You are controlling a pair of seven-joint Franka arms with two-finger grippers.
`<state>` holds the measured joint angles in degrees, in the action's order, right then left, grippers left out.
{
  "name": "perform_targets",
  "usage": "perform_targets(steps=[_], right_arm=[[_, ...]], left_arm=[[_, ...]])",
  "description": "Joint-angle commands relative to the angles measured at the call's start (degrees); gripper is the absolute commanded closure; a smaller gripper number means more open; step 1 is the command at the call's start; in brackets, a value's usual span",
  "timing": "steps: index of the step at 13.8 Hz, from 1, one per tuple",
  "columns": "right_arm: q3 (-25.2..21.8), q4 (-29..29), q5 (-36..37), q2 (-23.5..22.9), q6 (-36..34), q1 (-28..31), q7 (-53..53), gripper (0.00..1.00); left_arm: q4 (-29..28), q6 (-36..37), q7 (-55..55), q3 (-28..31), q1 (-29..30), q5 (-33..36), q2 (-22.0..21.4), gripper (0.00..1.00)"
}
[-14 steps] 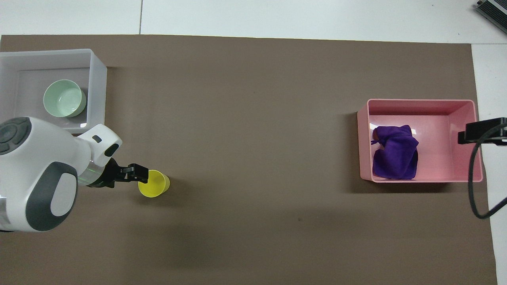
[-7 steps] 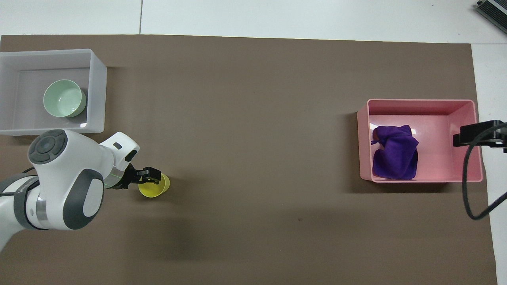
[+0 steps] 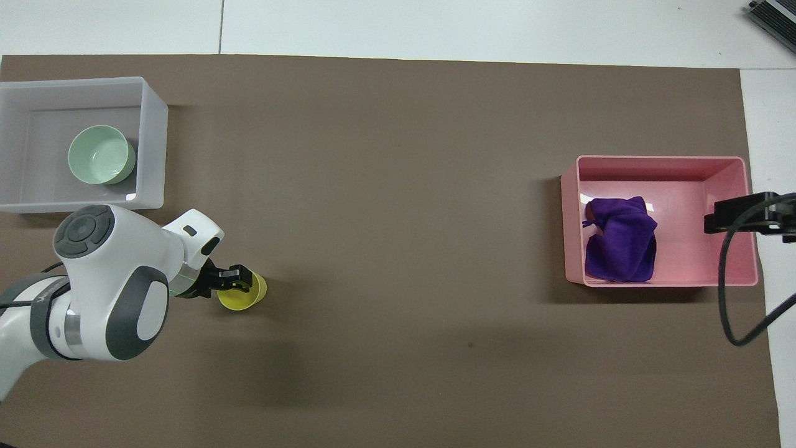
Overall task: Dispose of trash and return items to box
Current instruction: 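Reach the left gripper to the yellow cup and grasp its rim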
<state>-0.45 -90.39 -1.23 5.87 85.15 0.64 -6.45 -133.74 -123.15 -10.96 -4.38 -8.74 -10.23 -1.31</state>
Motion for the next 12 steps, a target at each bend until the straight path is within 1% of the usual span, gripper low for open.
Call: perform_targets(steps=[1, 4, 7, 8, 12], right_arm=[[0.18, -1.37, 0.26, 1.16, 0.11, 0.50, 1.36, 0.00], [0.18, -1.37, 0.26, 1.16, 0.19, 0.50, 1.27, 0.00], [0.18, -1.37, 0.18, 1.24, 0.11, 0.50, 1.27, 0.00], [0.18, -1.37, 0.18, 1.16, 0.11, 0.50, 1.27, 0.00], [0.18, -1.37, 0.18, 1.16, -0.07, 0.50, 1.27, 0.00]], left_arm=[[-0.21, -0.33, -0.55, 0.69, -0.57, -0.41, -0.18, 1.00], [-0.21, -0.25, -0.55, 0.69, -0.57, -0.41, -0.27, 1.00], [1.01, 2.20, -0.55, 0.77, -0.22, -0.41, -0.79, 1.00], [2.76, 4.74, -0.55, 1.04, 0.39, -0.41, -0.80, 1.00], [15.41, 22.13, 0.24, 1.13, 6.44, -0.41, -0.88, 1.00]])
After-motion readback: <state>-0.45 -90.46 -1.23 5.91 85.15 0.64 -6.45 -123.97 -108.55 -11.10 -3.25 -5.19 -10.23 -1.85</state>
